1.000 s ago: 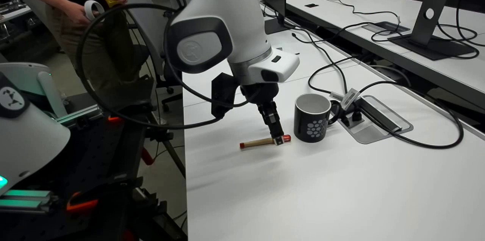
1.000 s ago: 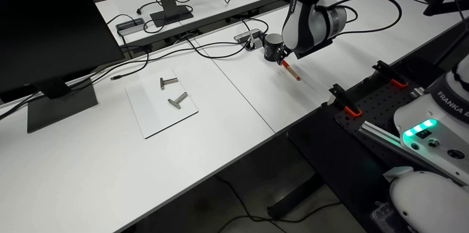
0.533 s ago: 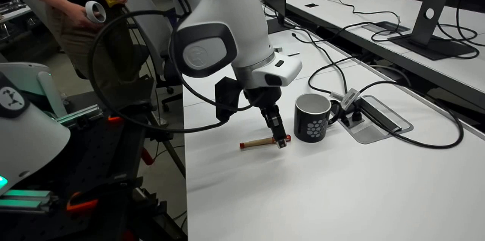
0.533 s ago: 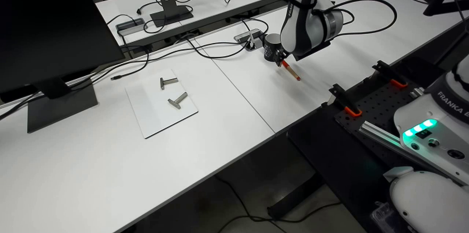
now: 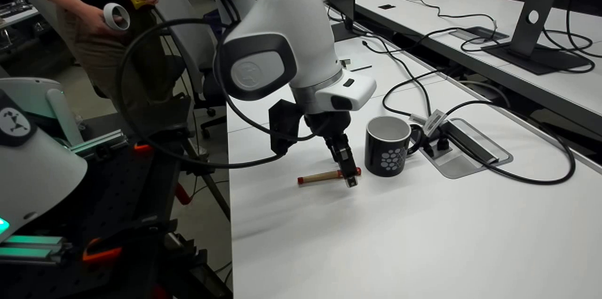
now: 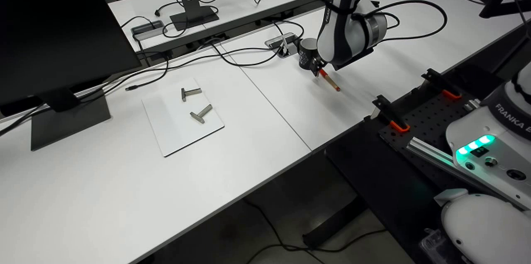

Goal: Pick the marker and put it in the cup

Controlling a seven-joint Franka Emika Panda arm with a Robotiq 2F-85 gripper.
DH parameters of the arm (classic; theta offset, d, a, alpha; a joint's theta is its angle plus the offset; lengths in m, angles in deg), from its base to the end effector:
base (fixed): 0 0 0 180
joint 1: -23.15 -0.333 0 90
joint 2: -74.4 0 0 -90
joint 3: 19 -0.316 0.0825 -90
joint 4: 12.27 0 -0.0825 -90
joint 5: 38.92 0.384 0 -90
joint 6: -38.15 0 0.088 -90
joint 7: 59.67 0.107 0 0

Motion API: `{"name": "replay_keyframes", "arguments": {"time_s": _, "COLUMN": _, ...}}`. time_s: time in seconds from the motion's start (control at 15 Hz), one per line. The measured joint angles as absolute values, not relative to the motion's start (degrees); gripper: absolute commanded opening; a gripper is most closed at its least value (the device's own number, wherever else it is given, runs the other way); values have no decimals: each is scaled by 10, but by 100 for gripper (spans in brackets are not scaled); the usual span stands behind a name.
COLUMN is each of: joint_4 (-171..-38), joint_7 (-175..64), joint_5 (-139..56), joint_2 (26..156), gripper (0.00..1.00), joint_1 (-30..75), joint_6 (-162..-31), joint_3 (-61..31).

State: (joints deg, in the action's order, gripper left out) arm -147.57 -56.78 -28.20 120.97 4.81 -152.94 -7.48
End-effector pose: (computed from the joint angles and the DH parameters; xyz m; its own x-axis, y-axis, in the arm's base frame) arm 0.4658 0.0186 0.0233 0.9789 -0.0290 0.2025 -0.0576 -0.9890 0.1366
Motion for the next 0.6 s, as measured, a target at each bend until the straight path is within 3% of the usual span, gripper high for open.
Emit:
{"name": "replay_keyframes", "arguments": {"time_s": 0.33, "joint_4": -1474, "joint_7": -565, "joint_5": -282, "joint_2": 1210, "gripper": 78, "joint_1": 58, "joint_6": -1530, "joint_3": -87}}
{"name": "replay_keyframes", "arguments": {"time_s": 0.47, "joint_4": -1472, "joint_7": -565, "joint_5": -282, "joint_2": 1210, "gripper": 55, "joint_1": 63, "joint_6": -1530, "joint_3": -93}}
{"name": "replay_keyframes", "arguments": {"time_s": 0.6, "joint_4": -1471, "joint_7": -565, "joint_5": -282, "joint_2": 1210, "gripper": 41, "joint_1": 66, "joint_6": -1530, "joint_3": -96}}
